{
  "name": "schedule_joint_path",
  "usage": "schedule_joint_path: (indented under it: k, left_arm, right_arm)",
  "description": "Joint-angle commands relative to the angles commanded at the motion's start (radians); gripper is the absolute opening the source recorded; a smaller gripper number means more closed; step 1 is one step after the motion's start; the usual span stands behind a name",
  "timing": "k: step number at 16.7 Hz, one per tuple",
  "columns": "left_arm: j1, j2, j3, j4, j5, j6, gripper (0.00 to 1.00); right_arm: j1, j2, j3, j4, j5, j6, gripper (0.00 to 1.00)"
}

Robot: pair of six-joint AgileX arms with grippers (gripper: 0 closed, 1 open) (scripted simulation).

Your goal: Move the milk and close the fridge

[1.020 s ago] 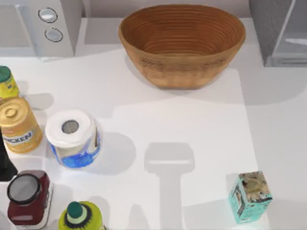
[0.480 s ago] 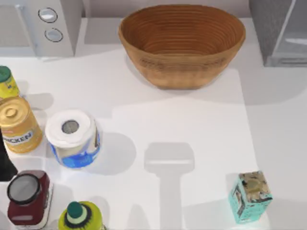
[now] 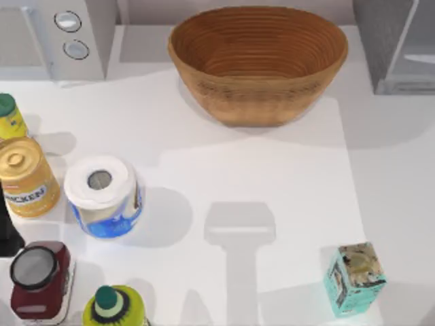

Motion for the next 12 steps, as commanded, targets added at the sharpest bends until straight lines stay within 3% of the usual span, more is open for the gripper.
schedule_joint_path:
  k: [7,12]
  left_arm:
    - [0.0,0.0,0.0,0.0,0.0,0.0,1.0]
    - [0.0,0.0,0.0,0.0,0.0,0.0,1.0]
  right_arm:
    - [-0.56,0.631,0.24,0.08,-0.313,-0.684,1.0]
    - [-0.831,0.966,0.319,0.136,-0.484,-1.008,1.0]
